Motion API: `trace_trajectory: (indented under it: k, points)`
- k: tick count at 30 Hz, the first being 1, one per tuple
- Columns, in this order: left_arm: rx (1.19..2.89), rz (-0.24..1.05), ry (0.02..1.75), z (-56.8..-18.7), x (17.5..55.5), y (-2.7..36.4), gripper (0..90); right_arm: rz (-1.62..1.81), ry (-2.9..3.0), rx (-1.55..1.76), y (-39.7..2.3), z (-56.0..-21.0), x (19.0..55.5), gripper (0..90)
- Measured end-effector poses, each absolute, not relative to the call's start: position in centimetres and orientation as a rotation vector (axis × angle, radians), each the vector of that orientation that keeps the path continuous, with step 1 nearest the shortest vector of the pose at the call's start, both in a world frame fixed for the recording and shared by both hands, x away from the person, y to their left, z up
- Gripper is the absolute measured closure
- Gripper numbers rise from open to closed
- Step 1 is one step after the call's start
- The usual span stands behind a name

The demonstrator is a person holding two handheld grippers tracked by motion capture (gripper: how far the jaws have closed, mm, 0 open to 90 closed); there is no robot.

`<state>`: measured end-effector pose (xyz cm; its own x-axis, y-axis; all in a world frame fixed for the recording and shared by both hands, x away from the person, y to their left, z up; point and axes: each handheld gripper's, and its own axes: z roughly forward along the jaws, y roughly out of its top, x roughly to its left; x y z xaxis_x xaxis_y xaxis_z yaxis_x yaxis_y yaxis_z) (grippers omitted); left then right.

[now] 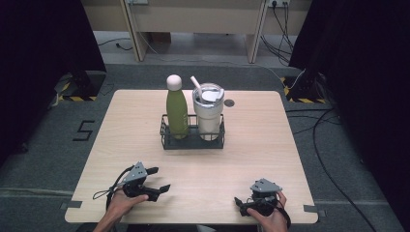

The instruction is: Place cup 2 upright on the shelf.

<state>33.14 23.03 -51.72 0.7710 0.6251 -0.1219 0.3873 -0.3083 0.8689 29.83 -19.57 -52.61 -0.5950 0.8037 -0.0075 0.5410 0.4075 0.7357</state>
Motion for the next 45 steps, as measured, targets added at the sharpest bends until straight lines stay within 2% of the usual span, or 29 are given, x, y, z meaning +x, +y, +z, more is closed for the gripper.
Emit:
trace_trajectory:
  k: [30,45]
  points:
    - [2.076,0.300,0.786,-52.3,30.7,23.5,14.8,1.008,2.305,1.159,-19.6,-52.6,29.8,0.4]
    - [2.156,0.355,0.838,-52.6,29.6,23.8,14.7,1.012,2.302,1.162,-19.6,-52.6,29.8,0.4]
